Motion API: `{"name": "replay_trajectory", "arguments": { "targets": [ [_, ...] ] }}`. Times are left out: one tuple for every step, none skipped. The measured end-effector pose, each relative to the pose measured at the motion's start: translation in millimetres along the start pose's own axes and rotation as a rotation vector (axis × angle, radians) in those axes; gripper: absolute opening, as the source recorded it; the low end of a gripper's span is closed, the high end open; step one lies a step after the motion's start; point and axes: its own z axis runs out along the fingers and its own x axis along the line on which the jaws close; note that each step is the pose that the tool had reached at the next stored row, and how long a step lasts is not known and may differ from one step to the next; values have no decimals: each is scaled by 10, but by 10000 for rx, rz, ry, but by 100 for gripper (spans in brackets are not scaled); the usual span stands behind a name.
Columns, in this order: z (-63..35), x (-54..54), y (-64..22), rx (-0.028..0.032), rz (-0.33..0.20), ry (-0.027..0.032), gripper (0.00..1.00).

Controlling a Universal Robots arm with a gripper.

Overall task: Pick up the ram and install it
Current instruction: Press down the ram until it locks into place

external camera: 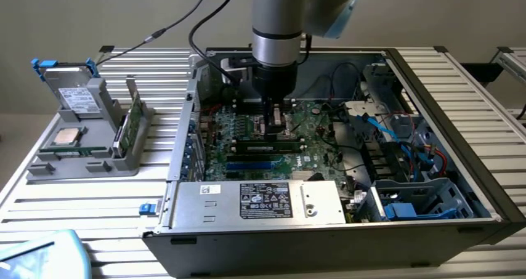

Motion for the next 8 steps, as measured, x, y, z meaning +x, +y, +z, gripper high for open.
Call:
{"name": "replay_trajectory", "arguments": {
  "targets": [
    [0,-1,18,5,1,1,10],
    [0,-2,36,11,3,1,10],
    [0,-4,56,19,5,1,10],
    [0,-5,75,26,6,1,10],
    [0,-6,95,34,8,2,10],
    [1,-8,114,40,10,2,10],
    [1,-9,132,47,11,2,10],
    [1,-10,148,52,13,3,10]
  ]
}}
